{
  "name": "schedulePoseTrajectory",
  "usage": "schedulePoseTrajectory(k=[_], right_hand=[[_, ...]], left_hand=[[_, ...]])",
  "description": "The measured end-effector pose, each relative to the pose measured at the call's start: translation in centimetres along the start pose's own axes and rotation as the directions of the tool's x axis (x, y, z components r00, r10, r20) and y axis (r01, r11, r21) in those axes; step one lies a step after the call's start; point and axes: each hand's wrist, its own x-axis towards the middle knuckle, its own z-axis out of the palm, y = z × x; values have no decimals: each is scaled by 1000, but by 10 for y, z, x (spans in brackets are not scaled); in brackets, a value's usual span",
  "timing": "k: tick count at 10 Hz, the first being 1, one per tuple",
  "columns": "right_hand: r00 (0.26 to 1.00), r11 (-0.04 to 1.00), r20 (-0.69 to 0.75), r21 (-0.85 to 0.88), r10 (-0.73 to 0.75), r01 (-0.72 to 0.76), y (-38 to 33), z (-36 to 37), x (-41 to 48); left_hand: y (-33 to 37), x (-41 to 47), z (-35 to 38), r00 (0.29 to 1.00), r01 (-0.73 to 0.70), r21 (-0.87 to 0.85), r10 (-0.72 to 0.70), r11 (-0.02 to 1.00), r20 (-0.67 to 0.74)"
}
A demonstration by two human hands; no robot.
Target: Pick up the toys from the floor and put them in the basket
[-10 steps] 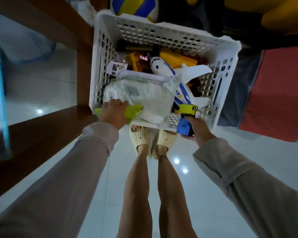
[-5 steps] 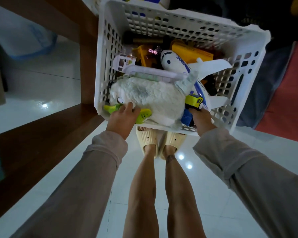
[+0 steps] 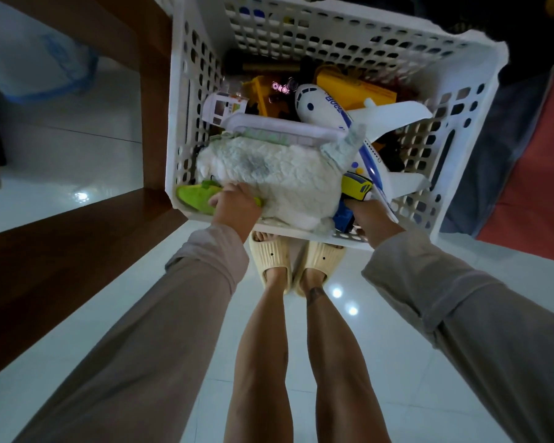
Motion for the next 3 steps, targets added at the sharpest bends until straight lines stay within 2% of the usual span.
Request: schedulePoseTrajectory(k=[1, 2, 3], right_hand=[[999, 998, 13, 23, -52, 51, 7, -6, -8], [995, 988, 33, -118, -94, 97, 16, -22, -27], [983, 964, 35, -190, -180, 184, 25, -42, -49]], left_hand=[[0, 0, 0, 997, 8, -44, -11, 999, -80], [-14, -17, 0, 960, 55, -129, -88, 990, -265], [-18, -32, 13, 989, -35, -262, -5, 965, -150]])
